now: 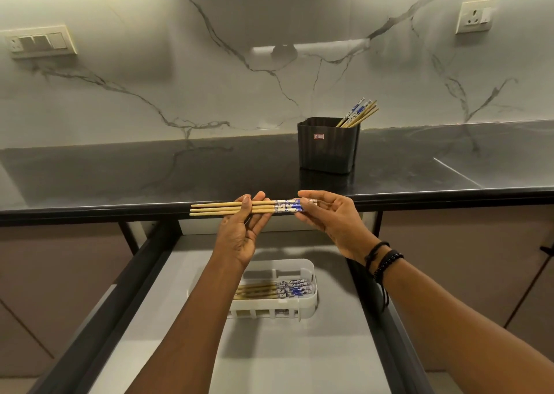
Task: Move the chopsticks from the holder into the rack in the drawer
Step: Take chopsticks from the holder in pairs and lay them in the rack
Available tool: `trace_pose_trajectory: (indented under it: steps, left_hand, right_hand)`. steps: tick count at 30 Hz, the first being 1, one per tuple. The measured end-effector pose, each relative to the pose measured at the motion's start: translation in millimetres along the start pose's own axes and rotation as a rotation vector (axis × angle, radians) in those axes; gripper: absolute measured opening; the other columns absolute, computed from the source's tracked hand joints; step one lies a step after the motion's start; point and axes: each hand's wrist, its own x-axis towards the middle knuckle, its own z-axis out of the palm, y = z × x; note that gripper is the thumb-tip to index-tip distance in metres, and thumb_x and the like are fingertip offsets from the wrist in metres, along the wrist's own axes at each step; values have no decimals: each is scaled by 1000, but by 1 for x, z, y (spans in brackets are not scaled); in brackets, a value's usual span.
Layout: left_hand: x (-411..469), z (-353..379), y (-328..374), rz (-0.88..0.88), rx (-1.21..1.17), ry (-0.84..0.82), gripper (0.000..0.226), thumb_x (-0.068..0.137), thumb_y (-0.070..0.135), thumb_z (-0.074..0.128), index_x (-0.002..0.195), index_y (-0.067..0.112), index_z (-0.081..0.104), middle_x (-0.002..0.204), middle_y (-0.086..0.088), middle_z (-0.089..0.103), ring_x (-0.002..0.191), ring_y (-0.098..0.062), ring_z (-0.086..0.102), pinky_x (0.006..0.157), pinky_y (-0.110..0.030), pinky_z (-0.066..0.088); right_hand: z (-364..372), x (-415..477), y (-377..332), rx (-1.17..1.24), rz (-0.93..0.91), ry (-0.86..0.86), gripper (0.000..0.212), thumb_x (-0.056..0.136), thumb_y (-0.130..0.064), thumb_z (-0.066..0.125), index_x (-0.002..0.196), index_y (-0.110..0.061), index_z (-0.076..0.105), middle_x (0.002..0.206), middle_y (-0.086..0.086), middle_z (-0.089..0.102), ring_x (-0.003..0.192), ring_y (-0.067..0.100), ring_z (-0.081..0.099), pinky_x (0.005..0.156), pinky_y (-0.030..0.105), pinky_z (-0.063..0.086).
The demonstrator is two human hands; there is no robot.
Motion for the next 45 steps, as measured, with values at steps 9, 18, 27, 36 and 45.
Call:
trace_pose_trajectory:
  steps: [9, 18, 27, 36, 45]
  left_hand:
    - [-1, -3, 9, -7, 63, -4, 20, 95, 15, 55, 113, 4, 56, 107, -18, 72, 99, -28, 70, 69, -37, 61]
    - [-3, -13, 28, 66, 77, 66, 22, 95, 15, 55, 115, 7, 59, 110, -15, 71, 100, -27, 70, 70, -40, 61]
    - [-3, -16, 28, 100, 88, 115, 22, 96, 14, 55, 116, 6, 58, 108, -14, 71, 97, -25, 71, 68, -38, 62]
    - [-2, -19, 30, 102, 92, 140, 19, 93, 15, 59, 109, 6, 60, 100, -14, 74, 92, -25, 73, 61, -35, 60]
    - [-2, -20, 32, 84, 112, 206, 22, 93, 13, 60, 111, 2, 57, 89, -13, 76, 86, -24, 74, 59, -34, 61]
  right_hand:
    - [-9, 0, -5, -13, 12, 48, 33, 72, -13, 73, 104, -4, 70, 99, 18, 75, 85, 20, 74, 72, 21, 60]
    - [-21, 0, -6, 81, 114, 58, 32, 75, -11, 72, 106, -3, 70, 107, 21, 72, 94, 25, 73, 76, 26, 61]
    - [-15, -2, -7, 30, 86, 39, 31, 72, -10, 71, 102, -6, 72, 100, 16, 75, 87, 21, 74, 70, 21, 60]
    - [-15, -3, -9, 22, 96, -5, 25, 77, -11, 70, 101, -7, 73, 103, 16, 75, 89, 21, 74, 70, 21, 60]
    - [-12, -2, -7, -84, 42, -33, 31, 71, -12, 73, 102, -10, 73, 101, 12, 76, 89, 21, 74, 69, 20, 59]
